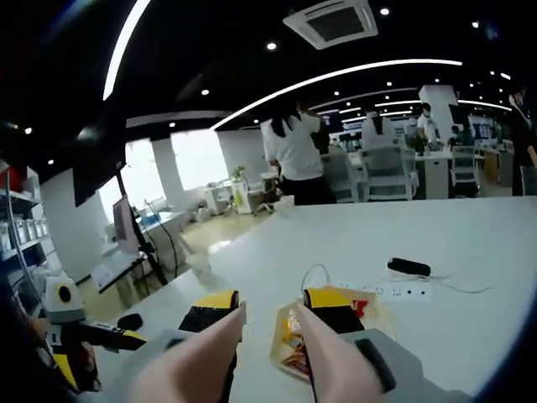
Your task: Place the target food into the container with the food tongs after gripping and lifting it, then release it inside without dropping or visibly crushing the food.
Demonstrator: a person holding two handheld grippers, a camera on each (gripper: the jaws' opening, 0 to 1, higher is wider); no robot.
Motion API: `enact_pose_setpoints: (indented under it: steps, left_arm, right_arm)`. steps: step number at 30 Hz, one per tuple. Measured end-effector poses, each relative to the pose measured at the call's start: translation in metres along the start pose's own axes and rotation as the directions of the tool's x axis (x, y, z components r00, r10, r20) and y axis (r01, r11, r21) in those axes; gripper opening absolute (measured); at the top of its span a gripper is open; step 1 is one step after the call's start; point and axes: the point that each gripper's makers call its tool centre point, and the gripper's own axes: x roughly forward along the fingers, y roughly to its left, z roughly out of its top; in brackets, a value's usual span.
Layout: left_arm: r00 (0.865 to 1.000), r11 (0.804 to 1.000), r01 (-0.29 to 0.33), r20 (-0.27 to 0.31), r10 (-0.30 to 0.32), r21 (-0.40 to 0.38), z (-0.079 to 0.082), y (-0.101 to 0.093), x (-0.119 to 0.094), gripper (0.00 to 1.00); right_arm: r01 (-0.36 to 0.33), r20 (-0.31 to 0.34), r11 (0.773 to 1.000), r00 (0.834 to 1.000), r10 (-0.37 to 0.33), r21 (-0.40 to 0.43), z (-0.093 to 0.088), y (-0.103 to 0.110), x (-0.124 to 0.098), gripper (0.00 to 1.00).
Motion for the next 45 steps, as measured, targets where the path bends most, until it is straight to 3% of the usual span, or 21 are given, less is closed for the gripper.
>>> enact_pose_setpoints:
  steps: [2, 10, 19, 24, 33, 38, 42, 45]
  left_arm:
    - [1.000, 0.999, -0.008, -0.010, 0.008, 0.034, -0.002, 0.000, -0.001, 0.90]
    - [1.000, 0.999, -0.012, 0.002, 0.012, 0.043, 0.000, -0.002, -0.008, 0.89]
    - [0.999, 0.999, -0.005, 0.048, 0.003, 0.050, 0.014, -0.006, -0.009, 0.90]
    - [0.999, 0.995, 0.032, -0.007, -0.031, 0.099, 0.011, -0.007, 0.000, 0.90]
    - [0.997, 0.989, 0.080, -0.007, -0.080, 0.121, 0.022, -0.017, 0.012, 0.85]
    - [0.996, 0.990, 0.081, 0.033, -0.085, 0.112, 0.033, -0.019, 0.013, 0.86]
    - [0.998, 0.992, 0.066, 0.008, -0.068, 0.106, 0.027, -0.021, 0.008, 0.86]
    - [0.995, 0.996, 0.068, 0.074, -0.072, 0.061, 0.037, -0.025, 0.001, 0.86]
  right_arm:
    - [-0.012, -0.006, 1.000, 1.000, 0.012, 0.004, -0.002, 0.004, -0.003, 0.31]
    - [-0.029, -0.008, 1.000, 1.000, 0.029, 0.007, -0.002, 0.015, -0.010, 0.31]
    - [-0.030, -0.018, 1.000, 0.999, 0.030, 0.004, -0.008, 0.020, -0.017, 0.31]
    - [-0.013, -0.019, 1.000, 1.000, 0.013, -0.024, -0.009, 0.022, -0.022, 0.31]
    - [-0.035, -0.048, 0.999, 0.998, 0.035, 0.000, -0.023, 0.030, -0.028, 0.31]
    - [-0.052, -0.062, 0.999, 0.997, 0.052, 0.007, -0.026, 0.034, -0.028, 0.31]
    - [-0.084, -0.084, 0.996, 0.993, 0.087, 0.035, -0.027, 0.044, -0.030, 0.31]
    - [-0.118, -0.073, 0.993, 0.990, 0.120, 0.021, -0.024, 0.052, -0.032, 0.31]
